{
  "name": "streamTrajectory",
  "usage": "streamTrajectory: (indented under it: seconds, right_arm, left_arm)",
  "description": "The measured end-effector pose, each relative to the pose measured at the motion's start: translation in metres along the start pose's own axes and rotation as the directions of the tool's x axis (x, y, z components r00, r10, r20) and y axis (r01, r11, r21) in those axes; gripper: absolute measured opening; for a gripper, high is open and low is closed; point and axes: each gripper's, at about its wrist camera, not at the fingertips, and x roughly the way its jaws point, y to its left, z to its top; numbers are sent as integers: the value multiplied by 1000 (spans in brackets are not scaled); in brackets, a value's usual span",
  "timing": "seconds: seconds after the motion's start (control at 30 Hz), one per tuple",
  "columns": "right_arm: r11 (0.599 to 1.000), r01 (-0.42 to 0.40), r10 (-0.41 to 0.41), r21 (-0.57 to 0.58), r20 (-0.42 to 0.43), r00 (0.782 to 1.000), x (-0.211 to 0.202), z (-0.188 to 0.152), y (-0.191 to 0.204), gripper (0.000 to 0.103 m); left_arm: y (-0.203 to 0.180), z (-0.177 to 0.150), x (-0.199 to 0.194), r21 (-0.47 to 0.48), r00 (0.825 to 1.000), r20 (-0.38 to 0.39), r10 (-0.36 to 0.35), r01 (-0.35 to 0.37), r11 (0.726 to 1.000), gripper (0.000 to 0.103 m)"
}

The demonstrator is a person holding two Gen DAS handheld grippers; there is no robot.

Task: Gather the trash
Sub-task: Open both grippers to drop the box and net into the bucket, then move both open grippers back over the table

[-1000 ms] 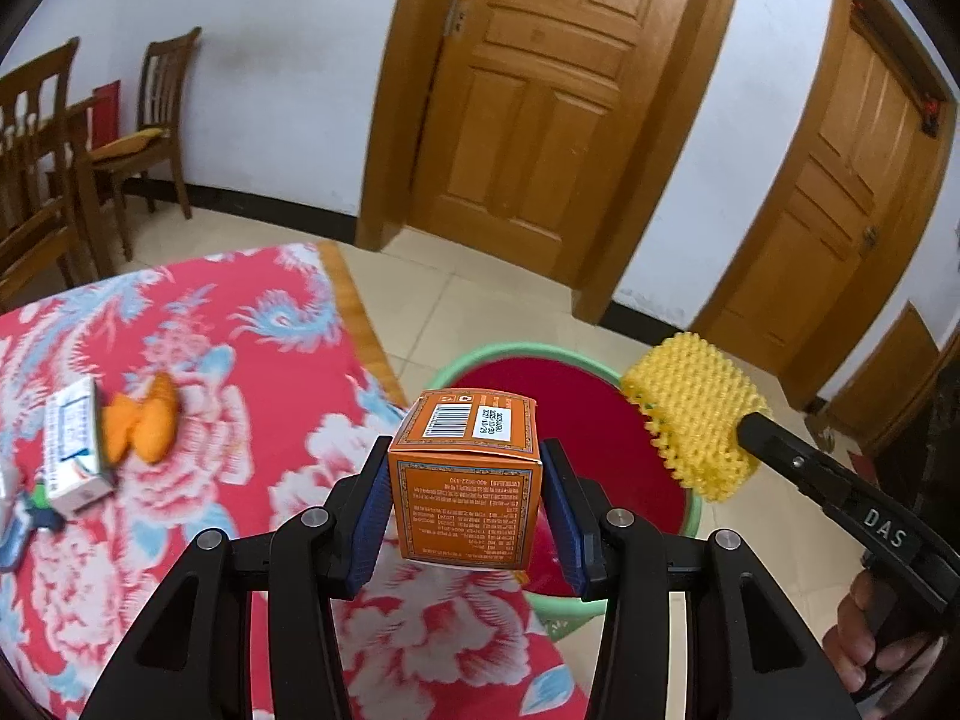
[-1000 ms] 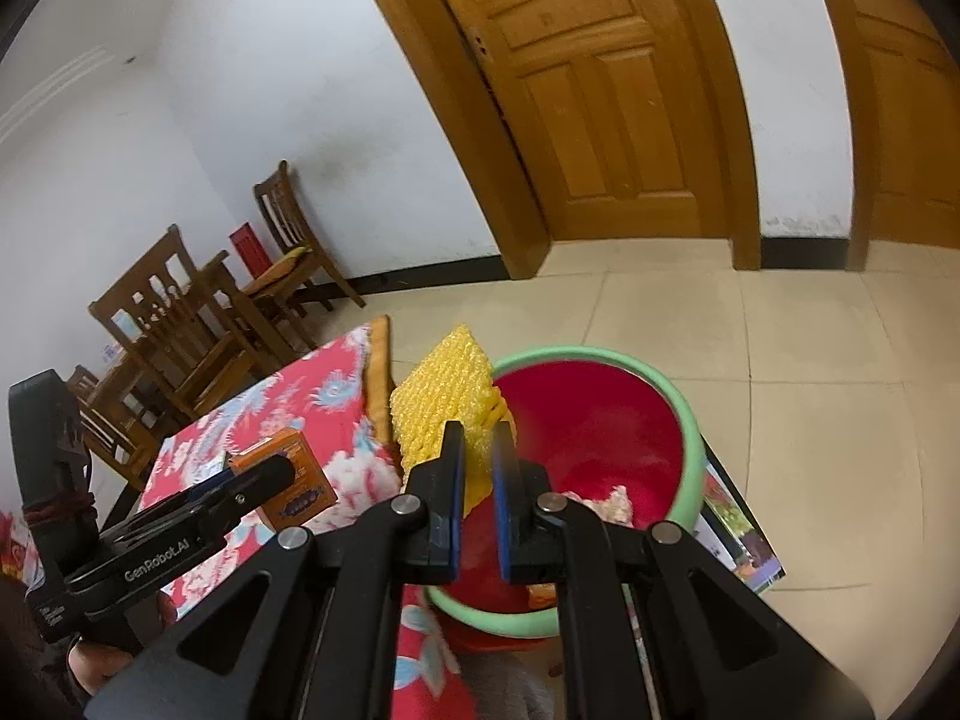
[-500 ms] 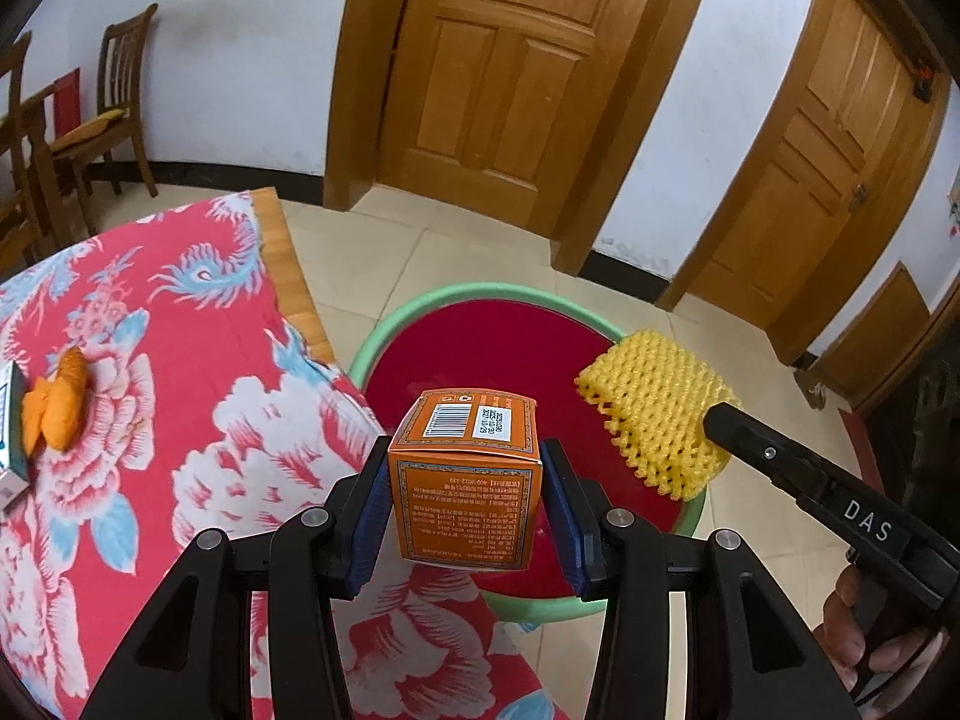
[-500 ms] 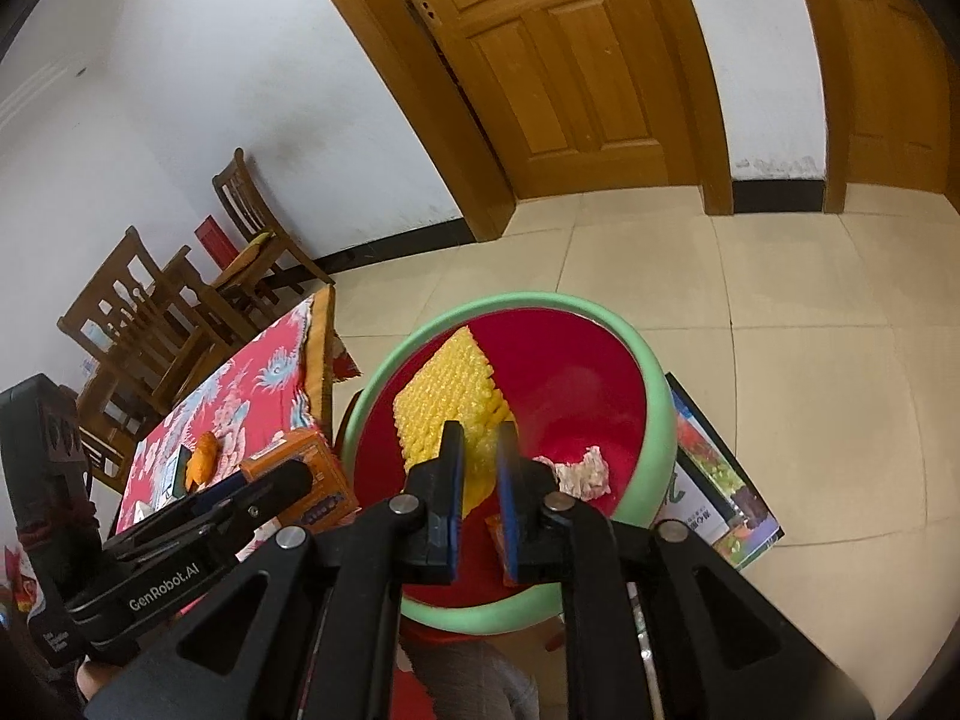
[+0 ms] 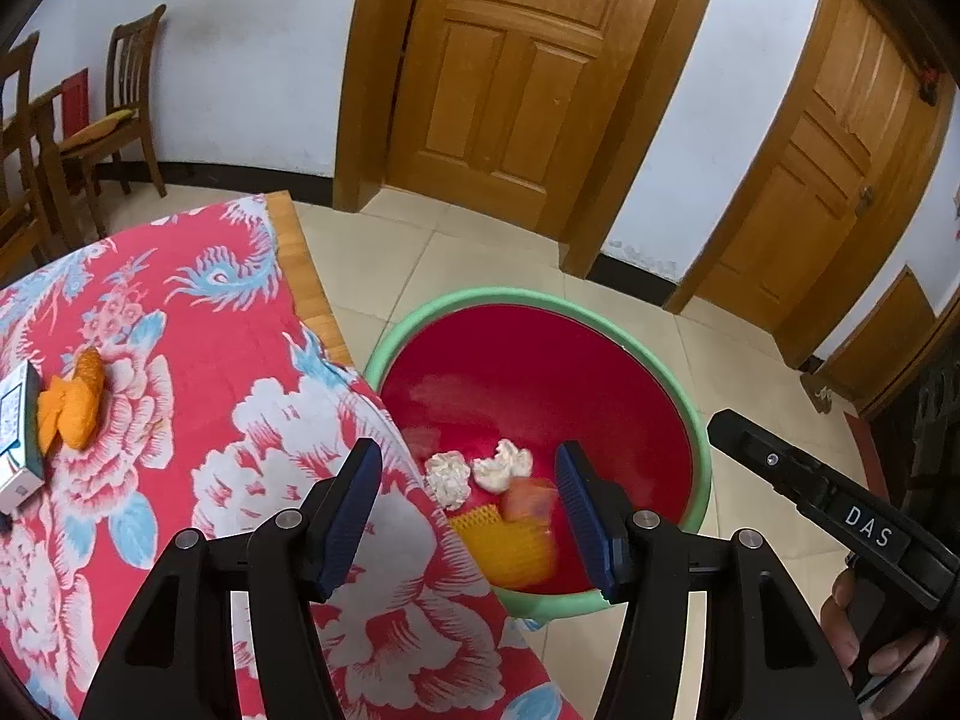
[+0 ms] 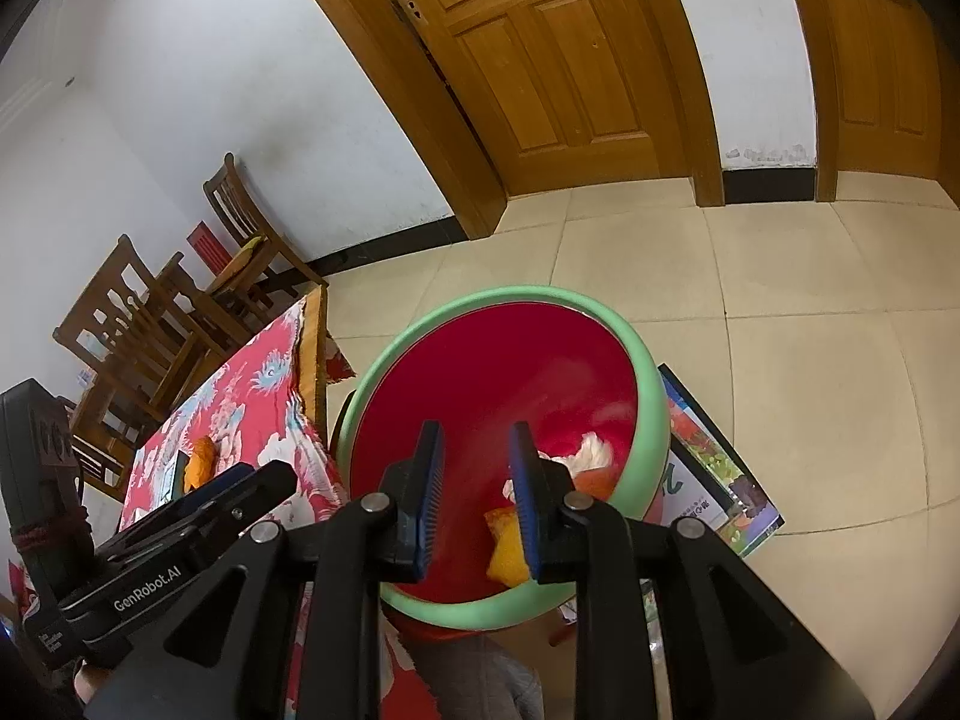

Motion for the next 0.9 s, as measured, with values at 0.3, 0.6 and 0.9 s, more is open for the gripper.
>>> streamTrajectory:
  seconds: [0.3, 0.6, 0.9]
  right_arm:
    - [999, -24, 25, -41, 5, 1000, -8, -3, 17, 28]
    - [994, -66, 66, -92, -6, 998, -11, -9, 52, 30]
    - [983, -105, 102, -149, -31, 994, -10, -17, 89, 33]
  left_arm:
    - [13, -3, -25, -19, 999, 43, 27, -26, 999, 62]
    - [37, -4, -53, -61, 994, 90, 65, -60, 996, 62]
    - [70, -10, -82, -116, 985, 133, 112, -97, 988, 62]
